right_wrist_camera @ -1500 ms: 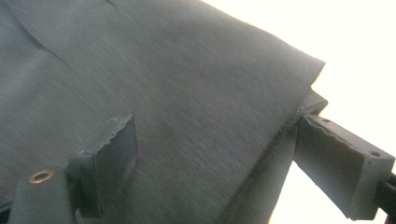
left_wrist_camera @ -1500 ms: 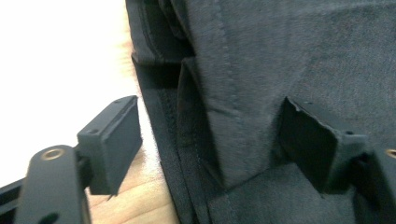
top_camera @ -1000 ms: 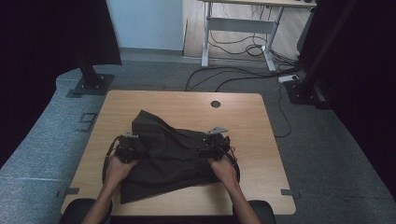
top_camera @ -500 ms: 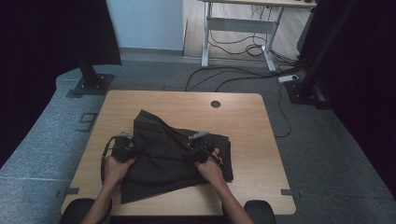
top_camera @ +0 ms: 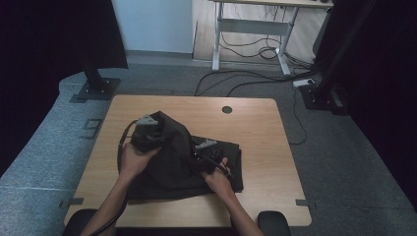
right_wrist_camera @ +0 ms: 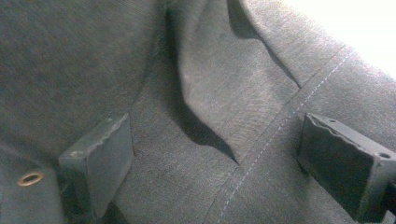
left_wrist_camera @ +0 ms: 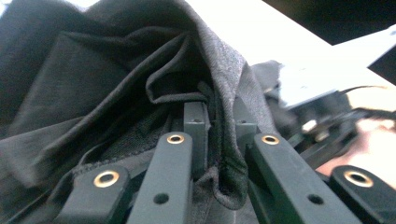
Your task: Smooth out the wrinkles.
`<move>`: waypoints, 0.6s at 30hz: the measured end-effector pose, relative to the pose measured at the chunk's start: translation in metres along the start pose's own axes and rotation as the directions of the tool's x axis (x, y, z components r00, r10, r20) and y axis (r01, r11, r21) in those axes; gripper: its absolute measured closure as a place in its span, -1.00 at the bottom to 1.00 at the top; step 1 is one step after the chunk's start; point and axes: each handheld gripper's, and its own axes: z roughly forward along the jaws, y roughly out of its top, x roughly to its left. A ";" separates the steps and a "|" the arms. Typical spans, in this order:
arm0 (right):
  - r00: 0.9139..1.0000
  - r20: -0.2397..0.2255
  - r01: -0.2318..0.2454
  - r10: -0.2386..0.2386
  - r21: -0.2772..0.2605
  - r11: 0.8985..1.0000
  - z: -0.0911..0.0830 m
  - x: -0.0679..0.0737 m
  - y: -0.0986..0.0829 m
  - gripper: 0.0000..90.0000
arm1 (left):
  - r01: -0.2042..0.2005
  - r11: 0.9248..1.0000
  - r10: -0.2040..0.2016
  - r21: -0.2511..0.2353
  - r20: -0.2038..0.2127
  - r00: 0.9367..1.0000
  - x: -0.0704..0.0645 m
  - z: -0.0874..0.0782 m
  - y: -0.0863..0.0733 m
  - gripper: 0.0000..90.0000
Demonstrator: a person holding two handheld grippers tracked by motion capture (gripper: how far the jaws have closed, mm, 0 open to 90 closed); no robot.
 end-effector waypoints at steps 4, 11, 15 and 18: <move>1.000 0.005 -0.002 0.002 -0.017 1.000 0.001 0.003 -0.001 -0.77 | -0.079 0.996 0.078 0.029 0.014 0.997 -0.026 0.017 0.019 0.82; 1.000 -0.022 -0.018 0.016 -0.068 0.998 -0.001 0.000 -0.007 -0.77 | -0.124 0.990 0.127 0.069 -0.045 0.991 -0.036 0.029 0.020 0.82; 0.995 -0.072 -0.072 0.068 -0.059 0.996 -0.024 -0.014 0.000 -0.66 | -0.114 0.991 0.121 0.076 -0.090 0.989 -0.026 0.020 0.014 0.82; 0.996 0.017 -0.084 0.086 -0.080 0.993 -0.057 -0.037 -0.004 -0.66 | -0.085 0.994 0.092 0.071 -0.103 0.990 -0.017 0.015 0.008 0.82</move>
